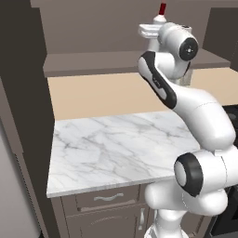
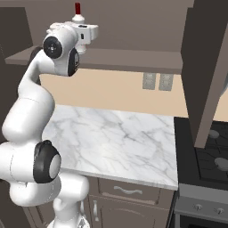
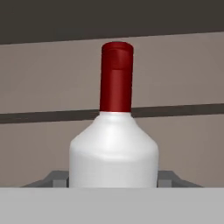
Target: Open the cabinet directly in front. Then move the liquor and the mug to the dining counter with the candle on it.
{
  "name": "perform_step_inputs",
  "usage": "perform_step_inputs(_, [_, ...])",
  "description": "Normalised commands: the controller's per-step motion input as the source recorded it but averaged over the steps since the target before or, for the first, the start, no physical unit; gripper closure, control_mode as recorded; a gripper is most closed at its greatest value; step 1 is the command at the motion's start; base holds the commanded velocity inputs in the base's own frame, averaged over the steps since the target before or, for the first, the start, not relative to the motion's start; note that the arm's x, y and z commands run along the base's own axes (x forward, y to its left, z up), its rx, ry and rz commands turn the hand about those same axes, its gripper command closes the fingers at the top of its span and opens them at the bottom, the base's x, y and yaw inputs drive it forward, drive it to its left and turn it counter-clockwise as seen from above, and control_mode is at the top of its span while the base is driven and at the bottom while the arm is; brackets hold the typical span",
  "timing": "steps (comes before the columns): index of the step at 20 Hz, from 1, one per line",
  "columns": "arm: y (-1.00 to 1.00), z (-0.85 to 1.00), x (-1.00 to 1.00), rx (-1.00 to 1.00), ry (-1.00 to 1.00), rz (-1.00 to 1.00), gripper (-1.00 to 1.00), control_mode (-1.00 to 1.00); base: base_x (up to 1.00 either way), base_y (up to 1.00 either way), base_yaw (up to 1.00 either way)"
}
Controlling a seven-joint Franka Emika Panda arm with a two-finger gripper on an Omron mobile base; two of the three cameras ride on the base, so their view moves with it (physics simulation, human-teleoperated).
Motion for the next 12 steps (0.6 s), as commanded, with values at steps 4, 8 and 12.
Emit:
perform_step_inputs(4, [0.0, 0.67, -0.52, 0.0, -0.04, 0.0, 1.0, -1.0, 0.0, 0.0, 0.0])
perform_step_inputs(8, [0.0, 0.41, -0.54, 0.0, 0.12, 0.0, 1.0, -1.0, 0.0, 0.0, 0.0])
perform_step_inputs(12, [-0.08, 0.05, -0.74, 0.0, 0.27, 0.0, 1.0, -1.0, 0.0, 0.0, 0.0])
